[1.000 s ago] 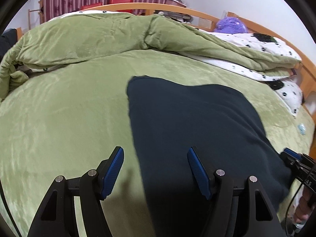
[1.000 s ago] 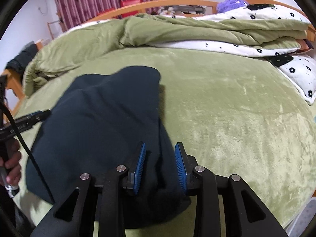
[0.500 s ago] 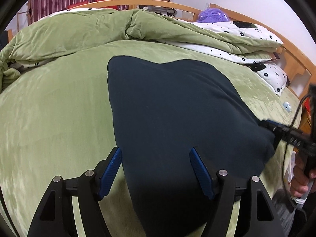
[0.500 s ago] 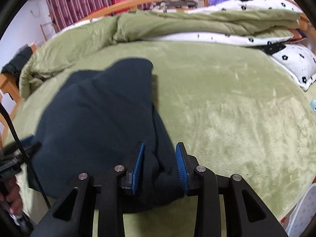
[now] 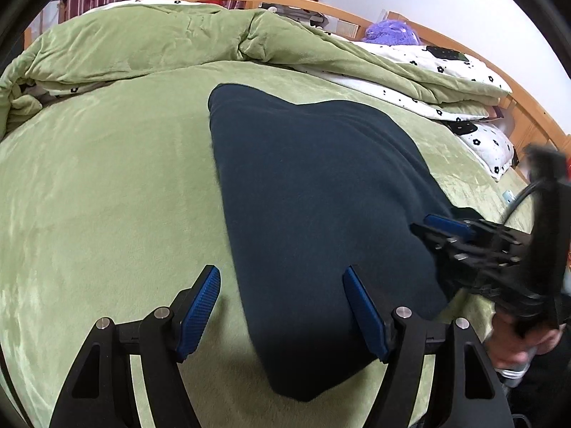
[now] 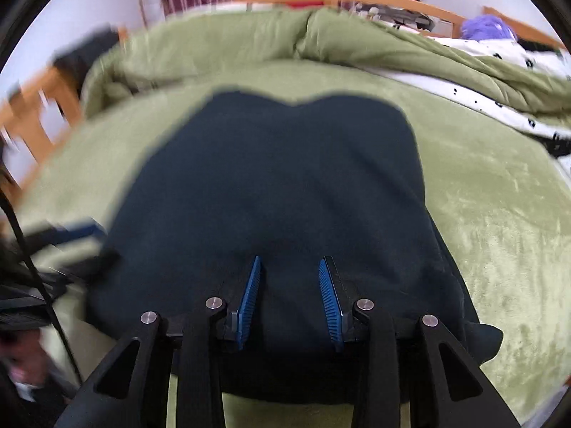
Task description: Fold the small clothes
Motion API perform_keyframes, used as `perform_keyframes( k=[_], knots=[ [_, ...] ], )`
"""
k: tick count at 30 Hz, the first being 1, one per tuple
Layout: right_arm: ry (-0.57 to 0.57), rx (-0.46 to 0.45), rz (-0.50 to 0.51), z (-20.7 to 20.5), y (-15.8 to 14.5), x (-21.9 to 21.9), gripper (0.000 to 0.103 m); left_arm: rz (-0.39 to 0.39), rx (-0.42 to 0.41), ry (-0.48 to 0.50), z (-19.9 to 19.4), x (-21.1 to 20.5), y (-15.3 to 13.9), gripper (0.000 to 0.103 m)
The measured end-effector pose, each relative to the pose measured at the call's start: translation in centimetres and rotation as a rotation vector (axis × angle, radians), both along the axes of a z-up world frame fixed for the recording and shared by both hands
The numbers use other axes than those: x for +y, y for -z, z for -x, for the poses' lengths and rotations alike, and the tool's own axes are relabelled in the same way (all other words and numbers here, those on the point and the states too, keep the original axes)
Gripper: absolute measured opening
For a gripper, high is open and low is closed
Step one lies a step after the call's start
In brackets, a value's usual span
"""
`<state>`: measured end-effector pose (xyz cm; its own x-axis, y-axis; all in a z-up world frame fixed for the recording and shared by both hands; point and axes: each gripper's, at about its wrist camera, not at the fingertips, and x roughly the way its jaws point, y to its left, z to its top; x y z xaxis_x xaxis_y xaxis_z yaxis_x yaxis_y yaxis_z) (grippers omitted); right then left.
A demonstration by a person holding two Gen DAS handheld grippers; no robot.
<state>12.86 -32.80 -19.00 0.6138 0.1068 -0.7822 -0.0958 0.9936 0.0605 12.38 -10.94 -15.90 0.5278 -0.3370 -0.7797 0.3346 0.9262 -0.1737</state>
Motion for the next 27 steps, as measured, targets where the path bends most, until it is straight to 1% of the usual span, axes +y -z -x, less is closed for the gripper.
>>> perform_keyframes(
  k=[1, 4, 7, 11, 14, 17, 21, 22, 24, 27],
  knots=[
    [0.0, -0.004, 0.01, 0.1, -0.1, 0.1, 0.033, 0.001, 0.0, 0.0, 0.1, 0.1, 0.1, 0.071],
    [0.028, 0.026, 0.016, 0.6, -1.1, -0.5, 0.033, 0.0, 0.0, 0.0, 0.1, 0.1, 0.2, 0.071],
    [0.061, 0.019, 0.058, 1.7, -1.9, -1.3, 0.033, 0.007, 0.006, -0.006, 0.3, 0.3, 0.2, 0.071],
    [0.092, 0.014, 0.068, 3.3, -2.7, -2.5, 0.032, 0.008, 0.009, -0.01, 1.1, 0.1, -0.3, 0.071],
    [0.129, -0.007, 0.085, 4.9, -4.1, -2.8, 0.033, 0.005, 0.007, -0.011, 2.0, -0.2, -1.1, 0.071],
    [0.151, -0.016, 0.067, 6.1, -5.4, -3.1, 0.035, -0.007, -0.015, -0.018, 3.1, -0.4, -2.7, 0.071],
    [0.182, -0.043, 0.055, 8.3, -8.0, -3.3, 0.04, -0.006, -0.053, -0.032, 4.9, -0.5, -5.4, 0.071],
    [0.186, -0.05, 0.056, 8.6, -8.4, -3.2, 0.041, -0.017, -0.068, -0.042, 5.5, -0.5, -6.3, 0.071],
    [0.198, -0.072, 0.06, 9.8, -9.8, -3.0, 0.046, -0.04, -0.09, -0.058, 6.4, -0.6, -7.4, 0.071],
    [0.204, -0.094, 0.059, 11.5, -11.5, -2.8, 0.047, -0.062, -0.119, -0.088, 8.0, -0.6, -9.5, 0.072]
  ],
)
